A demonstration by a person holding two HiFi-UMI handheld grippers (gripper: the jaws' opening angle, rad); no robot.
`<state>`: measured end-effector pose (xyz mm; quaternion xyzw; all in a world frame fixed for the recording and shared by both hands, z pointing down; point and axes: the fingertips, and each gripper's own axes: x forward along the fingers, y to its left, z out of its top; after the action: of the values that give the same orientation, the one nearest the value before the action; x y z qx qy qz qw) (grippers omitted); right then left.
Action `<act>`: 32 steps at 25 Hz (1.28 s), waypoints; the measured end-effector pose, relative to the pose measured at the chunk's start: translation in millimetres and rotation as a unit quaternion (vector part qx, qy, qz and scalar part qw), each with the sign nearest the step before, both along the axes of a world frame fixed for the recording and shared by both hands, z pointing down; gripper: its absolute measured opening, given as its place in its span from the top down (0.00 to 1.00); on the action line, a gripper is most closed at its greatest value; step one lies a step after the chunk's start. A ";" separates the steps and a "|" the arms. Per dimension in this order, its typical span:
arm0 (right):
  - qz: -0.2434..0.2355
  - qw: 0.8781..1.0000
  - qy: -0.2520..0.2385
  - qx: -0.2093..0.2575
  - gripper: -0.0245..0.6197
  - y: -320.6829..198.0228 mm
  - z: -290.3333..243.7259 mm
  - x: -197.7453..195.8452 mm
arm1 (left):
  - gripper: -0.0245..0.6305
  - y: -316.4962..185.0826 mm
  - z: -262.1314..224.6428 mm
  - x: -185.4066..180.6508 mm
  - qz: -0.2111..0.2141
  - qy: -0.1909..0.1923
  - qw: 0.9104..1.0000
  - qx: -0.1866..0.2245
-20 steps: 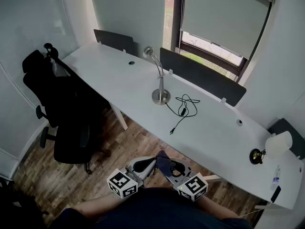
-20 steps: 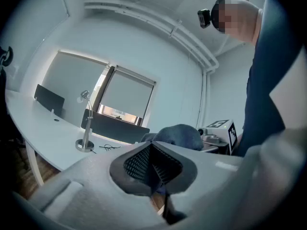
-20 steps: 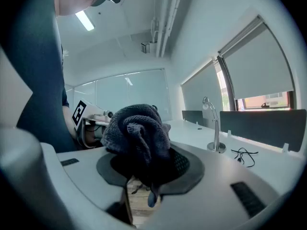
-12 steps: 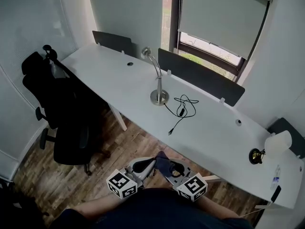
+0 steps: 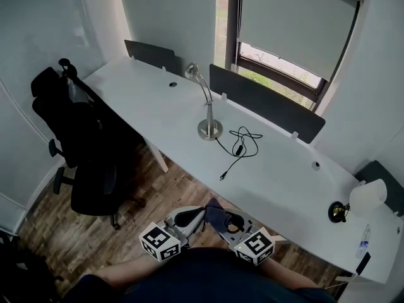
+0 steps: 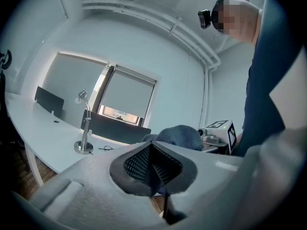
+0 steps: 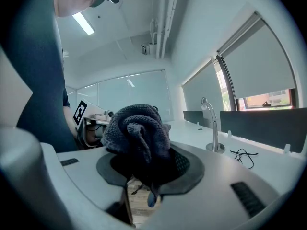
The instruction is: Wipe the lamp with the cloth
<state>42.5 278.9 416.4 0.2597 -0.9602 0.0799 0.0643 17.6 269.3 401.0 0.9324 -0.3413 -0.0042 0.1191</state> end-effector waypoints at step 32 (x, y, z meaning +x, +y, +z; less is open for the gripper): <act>0.094 0.995 0.024 -0.019 0.74 -228.7 12.7 -71.6 | 0.95 -238.0 11.8 -76.4 0.065 0.017 0.998 -0.019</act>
<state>-29.1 50.3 429.2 0.3495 -0.9281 0.0974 0.0839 -58.8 31.3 412.8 0.9499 -0.2779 -0.0058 0.1427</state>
